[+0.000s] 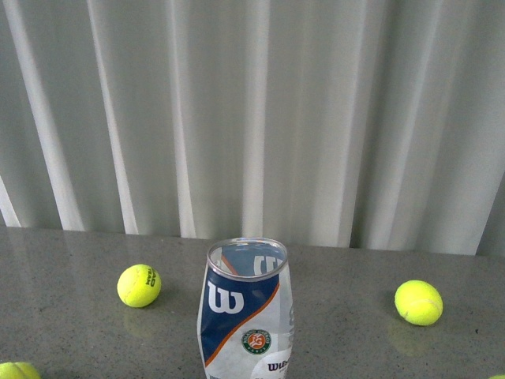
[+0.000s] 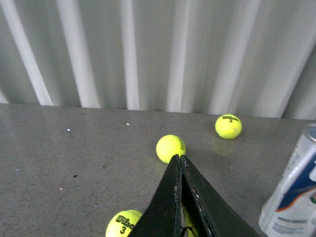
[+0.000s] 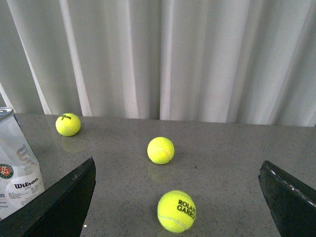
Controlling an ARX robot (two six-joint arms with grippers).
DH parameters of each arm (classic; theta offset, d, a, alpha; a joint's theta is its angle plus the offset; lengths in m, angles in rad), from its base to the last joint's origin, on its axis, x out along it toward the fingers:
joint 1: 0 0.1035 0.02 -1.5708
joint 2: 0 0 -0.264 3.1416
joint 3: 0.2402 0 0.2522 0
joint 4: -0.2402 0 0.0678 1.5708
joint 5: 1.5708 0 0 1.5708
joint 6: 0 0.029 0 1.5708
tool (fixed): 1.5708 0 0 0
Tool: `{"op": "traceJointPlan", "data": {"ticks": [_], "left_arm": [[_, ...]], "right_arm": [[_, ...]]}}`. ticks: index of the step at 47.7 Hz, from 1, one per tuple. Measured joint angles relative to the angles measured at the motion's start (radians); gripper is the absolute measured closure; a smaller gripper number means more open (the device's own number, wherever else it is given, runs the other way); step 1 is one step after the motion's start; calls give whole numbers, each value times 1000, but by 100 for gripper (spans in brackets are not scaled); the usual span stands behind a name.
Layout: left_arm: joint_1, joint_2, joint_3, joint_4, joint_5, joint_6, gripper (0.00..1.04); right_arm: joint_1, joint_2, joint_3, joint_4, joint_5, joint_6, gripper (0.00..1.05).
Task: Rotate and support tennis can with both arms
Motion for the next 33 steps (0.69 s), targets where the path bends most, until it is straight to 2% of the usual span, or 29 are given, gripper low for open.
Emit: {"op": "traceJointPlan", "data": {"ticks": [8,17,22,33], "left_arm": [[44,-94,-39,-55,21,0,101],[44,-212,-74,-138,23,0,101],[44,-238,-96,-115,23,1,101],[44,-354,-96,-226,26,1,101]], "right_arm": [[0,0,0,0,0,0,7],[0,0,0,0,0,0,7],[0,0,0,0,0,0,7],[0,0,0,0,0,0,7]]}}
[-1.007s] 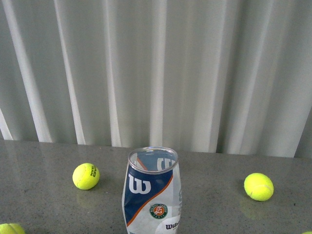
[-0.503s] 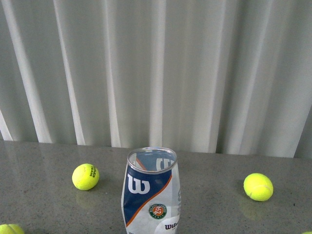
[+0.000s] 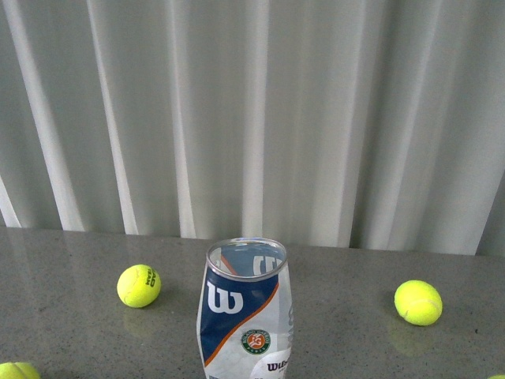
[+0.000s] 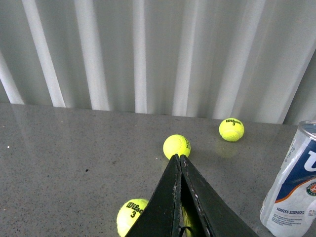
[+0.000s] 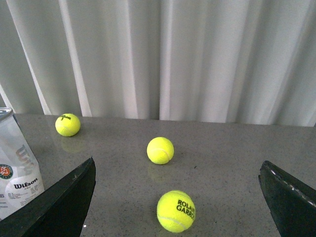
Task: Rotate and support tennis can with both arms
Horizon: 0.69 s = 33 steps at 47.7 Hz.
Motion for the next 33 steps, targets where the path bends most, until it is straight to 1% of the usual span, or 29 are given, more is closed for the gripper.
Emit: {"op": "traceJointPlan", "data": {"ticks": [20,33], "left_arm": [[0,-206,0,-200,0,0,101],[0,-288,0,-283,0,0,101]], "right_arm": [[0,0,0,0,0,0,7],[0,0,0,0,0,0,7]]}}
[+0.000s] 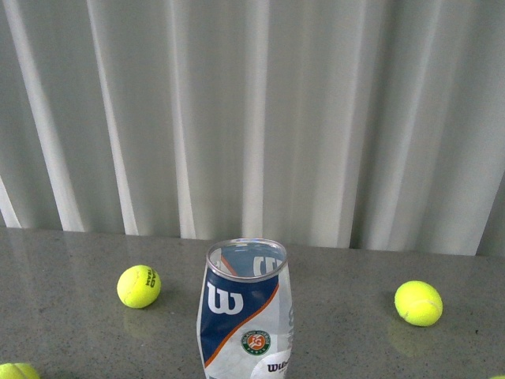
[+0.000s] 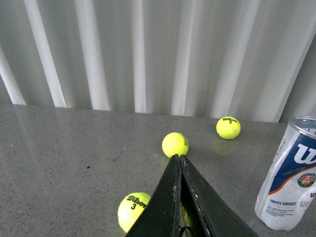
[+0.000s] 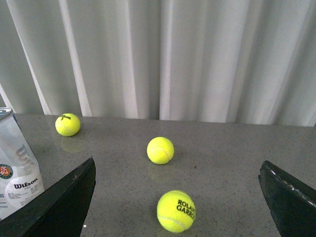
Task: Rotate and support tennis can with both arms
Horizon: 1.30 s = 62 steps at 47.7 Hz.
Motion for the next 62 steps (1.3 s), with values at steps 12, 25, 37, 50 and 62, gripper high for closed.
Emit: {"op": "traceJointPlan", "data": {"ticks": [12,25,37,50,62], "left_arm": [[0,-175,0,-178,0,0,101],[0,-175,0,-182,0,0,83],[0,-175,0,-182,0,0,33],[0,-175,0,-182,0,0,7],[0,-175,0,-182,0,0,7]], "right_arm": [[0,0,0,0,0,0,7],[0,0,0,0,0,0,7],[0,0,0,0,0,0,7],[0,0,0,0,0,0,7],[0,0,0,0,0,0,7]]}}
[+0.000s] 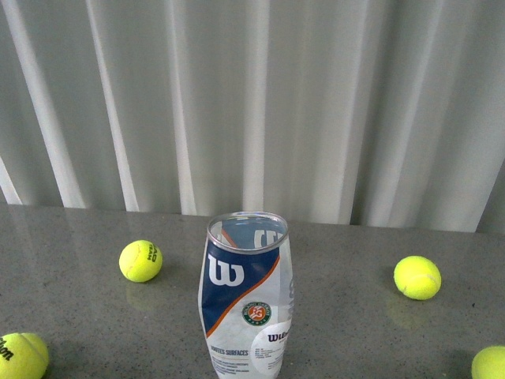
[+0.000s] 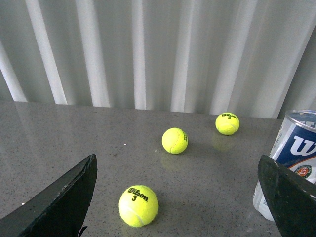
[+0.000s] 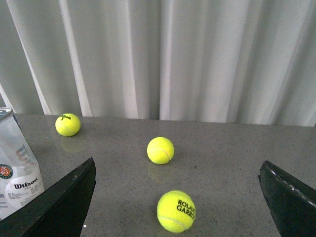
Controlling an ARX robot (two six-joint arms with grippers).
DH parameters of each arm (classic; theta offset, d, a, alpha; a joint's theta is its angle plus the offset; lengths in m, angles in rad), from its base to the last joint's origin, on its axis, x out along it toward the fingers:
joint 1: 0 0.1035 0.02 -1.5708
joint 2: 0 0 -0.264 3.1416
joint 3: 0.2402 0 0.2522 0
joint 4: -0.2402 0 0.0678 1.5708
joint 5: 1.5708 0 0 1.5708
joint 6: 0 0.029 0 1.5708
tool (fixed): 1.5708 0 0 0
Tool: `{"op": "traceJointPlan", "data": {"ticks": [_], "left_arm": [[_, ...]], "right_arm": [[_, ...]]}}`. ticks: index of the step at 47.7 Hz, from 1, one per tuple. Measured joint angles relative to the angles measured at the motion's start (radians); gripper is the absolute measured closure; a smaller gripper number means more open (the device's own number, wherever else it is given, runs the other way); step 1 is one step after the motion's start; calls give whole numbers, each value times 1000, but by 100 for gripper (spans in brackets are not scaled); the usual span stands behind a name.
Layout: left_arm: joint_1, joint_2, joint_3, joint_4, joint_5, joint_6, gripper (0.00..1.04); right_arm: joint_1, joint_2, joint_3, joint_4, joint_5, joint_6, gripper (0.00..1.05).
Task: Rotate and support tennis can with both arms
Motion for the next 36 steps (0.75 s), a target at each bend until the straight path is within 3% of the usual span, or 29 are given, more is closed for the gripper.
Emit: {"op": "traceJointPlan", "data": {"ticks": [36], "left_arm": [[0,0,0,0,0,0,7]], "right_arm": [[0,0,0,0,0,0,7]]}}
